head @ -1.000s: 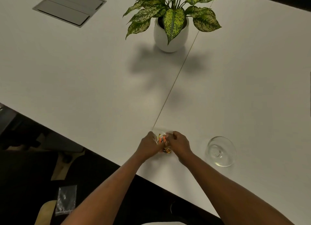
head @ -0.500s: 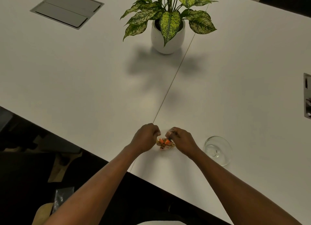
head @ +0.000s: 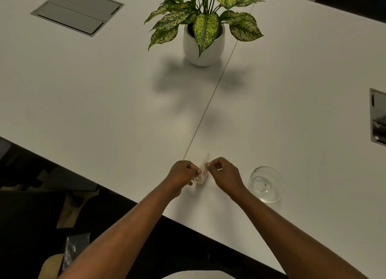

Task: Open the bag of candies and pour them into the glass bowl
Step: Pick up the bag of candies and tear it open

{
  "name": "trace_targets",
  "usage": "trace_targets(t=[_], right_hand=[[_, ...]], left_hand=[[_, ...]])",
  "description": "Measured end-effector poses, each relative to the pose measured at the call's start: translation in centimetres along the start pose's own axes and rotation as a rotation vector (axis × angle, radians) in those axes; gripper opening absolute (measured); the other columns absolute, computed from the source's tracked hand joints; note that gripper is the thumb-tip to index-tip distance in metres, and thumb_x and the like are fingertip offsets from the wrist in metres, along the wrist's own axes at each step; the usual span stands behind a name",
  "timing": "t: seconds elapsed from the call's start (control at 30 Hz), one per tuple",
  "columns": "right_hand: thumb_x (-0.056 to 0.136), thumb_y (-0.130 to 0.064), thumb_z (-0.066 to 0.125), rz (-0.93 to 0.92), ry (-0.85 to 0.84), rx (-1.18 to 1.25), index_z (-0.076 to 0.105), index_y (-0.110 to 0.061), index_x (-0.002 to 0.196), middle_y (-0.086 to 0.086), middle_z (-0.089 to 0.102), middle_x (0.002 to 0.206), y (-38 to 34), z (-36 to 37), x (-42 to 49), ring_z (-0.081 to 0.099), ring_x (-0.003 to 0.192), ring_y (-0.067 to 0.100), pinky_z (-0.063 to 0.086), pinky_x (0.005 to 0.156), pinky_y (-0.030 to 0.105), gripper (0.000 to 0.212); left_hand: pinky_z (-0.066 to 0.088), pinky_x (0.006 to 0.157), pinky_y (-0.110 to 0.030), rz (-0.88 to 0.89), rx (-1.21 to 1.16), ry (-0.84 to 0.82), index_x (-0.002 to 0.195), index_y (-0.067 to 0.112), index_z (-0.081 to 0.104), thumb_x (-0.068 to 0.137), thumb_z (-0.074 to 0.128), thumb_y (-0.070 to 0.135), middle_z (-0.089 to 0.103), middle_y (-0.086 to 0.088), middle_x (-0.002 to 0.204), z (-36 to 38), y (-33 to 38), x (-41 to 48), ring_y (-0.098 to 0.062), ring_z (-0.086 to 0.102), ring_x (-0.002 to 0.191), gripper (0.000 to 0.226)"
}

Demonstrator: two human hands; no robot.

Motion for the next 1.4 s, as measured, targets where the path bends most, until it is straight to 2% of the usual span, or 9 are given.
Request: trace_targets(t=[0.1, 0.43, 0.6, 0.7, 0.83, 1.0, 1.17, 1.27, 1.4], right_hand=[[0.094, -0.043, 0.063, 0.118, -0.140, 0.167, 0.070, -0.015, 0.096, -0.006, 0.078, 0.088, 0.2, 0.8, -0.7, 0.075, 0.082, 0.012, 0.062, 0.081, 0.039, 0.029], [0.099, -0.028, 0.057, 0.104, -0.135, 0.199, 0.068, -0.011, 0.098, 0.004, 0.077, 0.093, 0.2, 0.6, -0.8, 0.075, 0.086, 0.019, 0.061, 0.077, 0.036, 0.020], [0.099, -0.027, 0.057, 0.073, -0.122, 0.159, 0.069, -0.013, 0.096, 0.003, 0.078, 0.091, 0.3, 0.3, -0.5, 0.075, 0.085, 0.016, 0.062, 0.076, 0.036, 0.018], [0.099, -0.029, 0.057, 0.077, -0.116, 0.166, 0.069, -0.014, 0.094, 0.002, 0.078, 0.088, 0.5, 0.2, -0.5, 0.076, 0.083, 0.016, 0.062, 0.076, 0.036, 0.020], [0.096, -0.036, 0.059, 0.087, -0.113, 0.185, 0.070, -0.015, 0.091, 0.000, 0.078, 0.086, 0.5, 0.3, -0.6, 0.076, 0.079, 0.013, 0.063, 0.075, 0.036, 0.024], [0.091, -0.048, 0.064, 0.089, -0.095, 0.170, 0.070, -0.015, 0.088, 0.000, 0.078, 0.083, 0.2, 0.4, -0.8, 0.076, 0.080, 0.020, 0.062, 0.074, 0.038, 0.034], [0.096, -0.033, 0.062, 0.094, -0.093, 0.187, 0.069, -0.011, 0.092, 0.002, 0.077, 0.086, 0.4, 0.2, -0.6, 0.076, 0.080, 0.015, 0.064, 0.073, 0.037, 0.024], [0.097, -0.025, 0.060, 0.099, -0.088, 0.194, 0.069, -0.010, 0.094, 0.002, 0.077, 0.088, 0.6, 0.1, -0.6, 0.076, 0.079, 0.013, 0.063, 0.070, 0.033, 0.018], [0.097, -0.025, 0.060, 0.094, -0.085, 0.199, 0.070, -0.011, 0.094, 0.002, 0.077, 0.088, 0.6, 0.1, -0.8, 0.076, 0.079, 0.013, 0.062, 0.069, 0.032, 0.017]], left_hand=[[0.049, 0.062, -0.030, -0.017, -0.063, -0.032, 0.069, 0.010, 0.066, 0.088, 0.066, 0.001, 0.067, -0.009, 0.078, 0.6, -0.3, -0.3, -0.021, 0.062, 0.073, 0.021], [0.053, 0.062, -0.033, -0.029, -0.105, -0.117, 0.070, 0.010, 0.056, 0.084, 0.077, 0.009, 0.071, -0.017, 0.084, 1.2, -0.9, -0.2, -0.028, 0.069, 0.079, 0.025], [0.058, 0.063, -0.033, -0.022, -0.198, -0.163, 0.086, 0.001, 0.062, 0.088, 0.076, 0.026, 0.073, -0.020, 0.084, 1.1, -1.0, -0.2, -0.027, 0.071, 0.074, 0.028], [0.059, 0.064, -0.033, 0.002, -0.144, -0.118, 0.094, -0.006, 0.066, 0.091, 0.071, 0.016, 0.074, -0.019, 0.083, 1.0, -1.1, 0.0, -0.025, 0.070, 0.070, 0.023], [0.059, 0.064, -0.029, 0.052, -0.042, -0.061, 0.090, -0.002, 0.070, 0.088, 0.071, 0.012, 0.076, -0.014, 0.080, 1.3, -0.8, 0.1, -0.018, 0.070, 0.066, 0.015], [0.060, 0.066, -0.030, 0.068, -0.021, -0.059, 0.094, -0.010, 0.067, 0.091, 0.069, 0.016, 0.076, -0.022, 0.088, 1.4, -0.6, 0.2, -0.020, 0.071, 0.069, 0.026], [0.059, 0.067, -0.032, 0.056, -0.086, -0.115, 0.086, -0.003, 0.069, 0.089, 0.069, 0.005, 0.073, -0.016, 0.078, 1.2, -1.0, 0.2, -0.023, 0.069, 0.070, 0.009], [0.060, 0.069, -0.036, 0.016, -0.138, -0.111, 0.094, -0.012, 0.066, 0.088, 0.064, 0.003, 0.072, -0.020, 0.079, 1.1, -1.3, 0.2, -0.027, 0.069, 0.070, 0.016], [0.060, 0.073, -0.042, 0.010, -0.179, -0.109, 0.093, -0.006, 0.065, 0.087, 0.065, 0.007, 0.071, -0.021, 0.078, 1.2, -1.6, 0.1, -0.030, 0.067, 0.069, 0.014]])
Point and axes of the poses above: each hand's wrist, its own x-axis towards the middle knuckle, its own z-axis out of the palm, y = z × x, the point moved 2 cm from there along x, towards the middle knuckle
